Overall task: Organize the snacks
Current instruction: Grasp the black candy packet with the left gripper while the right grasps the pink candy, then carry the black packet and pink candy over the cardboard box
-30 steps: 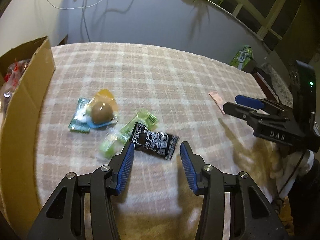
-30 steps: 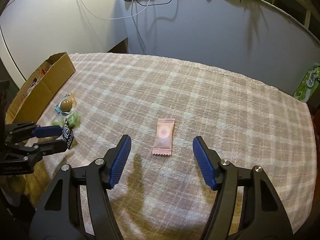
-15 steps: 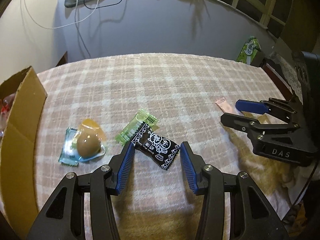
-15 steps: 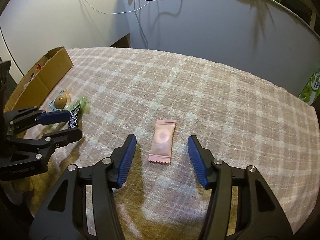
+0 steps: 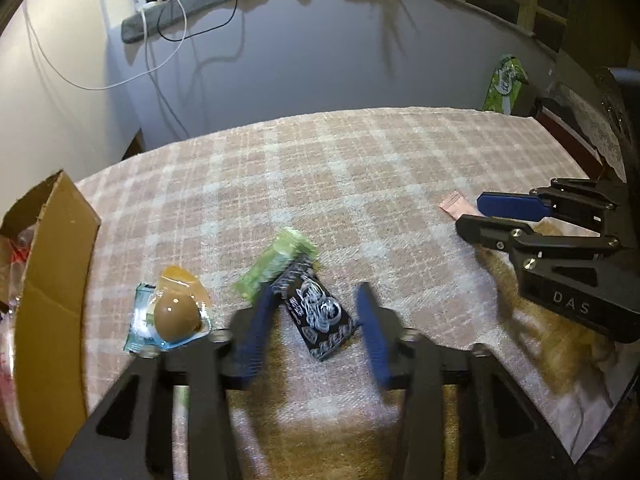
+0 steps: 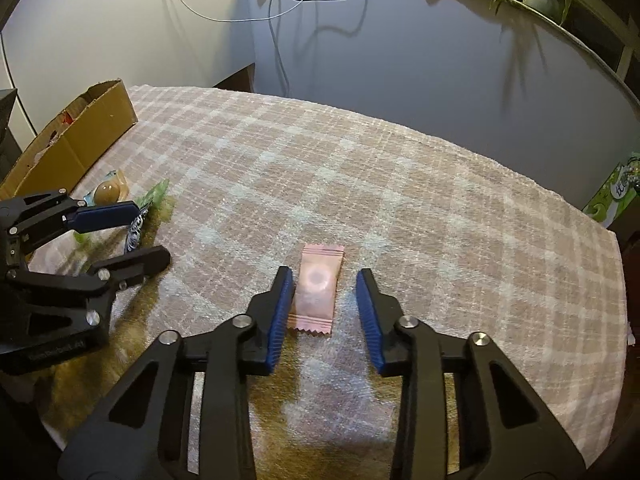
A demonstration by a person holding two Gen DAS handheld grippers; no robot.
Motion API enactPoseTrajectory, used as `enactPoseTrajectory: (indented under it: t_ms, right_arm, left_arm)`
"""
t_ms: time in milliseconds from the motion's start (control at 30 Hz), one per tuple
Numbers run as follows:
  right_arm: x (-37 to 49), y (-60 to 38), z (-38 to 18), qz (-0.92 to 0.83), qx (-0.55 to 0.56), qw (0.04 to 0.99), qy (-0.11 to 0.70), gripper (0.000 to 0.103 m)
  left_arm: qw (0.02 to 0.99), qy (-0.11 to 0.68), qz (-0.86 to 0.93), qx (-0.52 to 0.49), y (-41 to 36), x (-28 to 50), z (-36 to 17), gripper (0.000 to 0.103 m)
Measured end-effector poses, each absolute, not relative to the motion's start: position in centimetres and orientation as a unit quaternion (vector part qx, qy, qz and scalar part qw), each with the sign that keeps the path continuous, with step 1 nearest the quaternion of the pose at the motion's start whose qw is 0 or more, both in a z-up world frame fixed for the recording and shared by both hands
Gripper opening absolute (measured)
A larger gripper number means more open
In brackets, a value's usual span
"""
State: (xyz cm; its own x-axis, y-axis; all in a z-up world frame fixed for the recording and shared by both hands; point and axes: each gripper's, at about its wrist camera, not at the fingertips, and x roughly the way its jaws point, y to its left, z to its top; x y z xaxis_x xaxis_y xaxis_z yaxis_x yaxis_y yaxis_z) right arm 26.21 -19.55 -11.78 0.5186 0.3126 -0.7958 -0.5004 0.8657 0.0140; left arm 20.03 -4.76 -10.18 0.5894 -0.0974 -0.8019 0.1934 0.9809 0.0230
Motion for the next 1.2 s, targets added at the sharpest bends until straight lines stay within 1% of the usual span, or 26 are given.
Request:
enactPoseTrajectory:
  t_ms: [33, 67, 100, 233, 467, 733, 967, 1200]
  right_arm:
    - [26.2, -19.6, -11.8, 0.234, -0.11, 0.865, 0.43, 0.026]
    - [26.2, -19.6, -11.8, 0.234, -0.11, 0.865, 0.431, 0.022]
    - [26.2, -19.7, -11.8, 0.234, -0.111, 0.864, 0.431, 0.021]
    - [25.7, -19.7, -11.7, 0.234, -0.116, 0.864, 0.429, 0.021]
    - [25.2, -20.5, -11.3, 0.236, -0.086, 0.868, 0.428, 0.02]
    - [23.7, -20.1, -8.2, 0.246, -0.075, 0.879, 0.402, 0.02]
    - [22.4, -16.4, -4.5, 0.284, -0.066, 0.881, 0.372, 0.02]
    - [21.7, -10.5, -2.2, 0.325, -0.07, 0.878, 0.345, 0.02]
  left_arm:
    - [0.89, 0.446, -0.08, 0.051, -4.6, 20.1, -10.2, 0.018]
    - [0.891, 0.446, -0.078, 0.048, -4.4, 20.2, -10.2, 0.013]
    - [0.891, 0.446, -0.077, 0.042, -4.0, 20.2, -10.1, 0.009]
    - [0.89, 0.448, -0.083, 0.026, -3.1, 20.0, -10.0, 0.009]
    - [0.895, 0.437, -0.093, 0.006, -2.3, 19.0, -8.8, 0.009]
    - [0.915, 0.39, -0.1, -0.016, -0.7, 17.3, -4.8, 0.009]
    - [0.933, 0.347, -0.091, -0.038, 2.6, 15.7, -1.8, 0.009]
    - [0.942, 0.323, -0.057, -0.071, 7.8, 14.2, -0.8, 0.009]
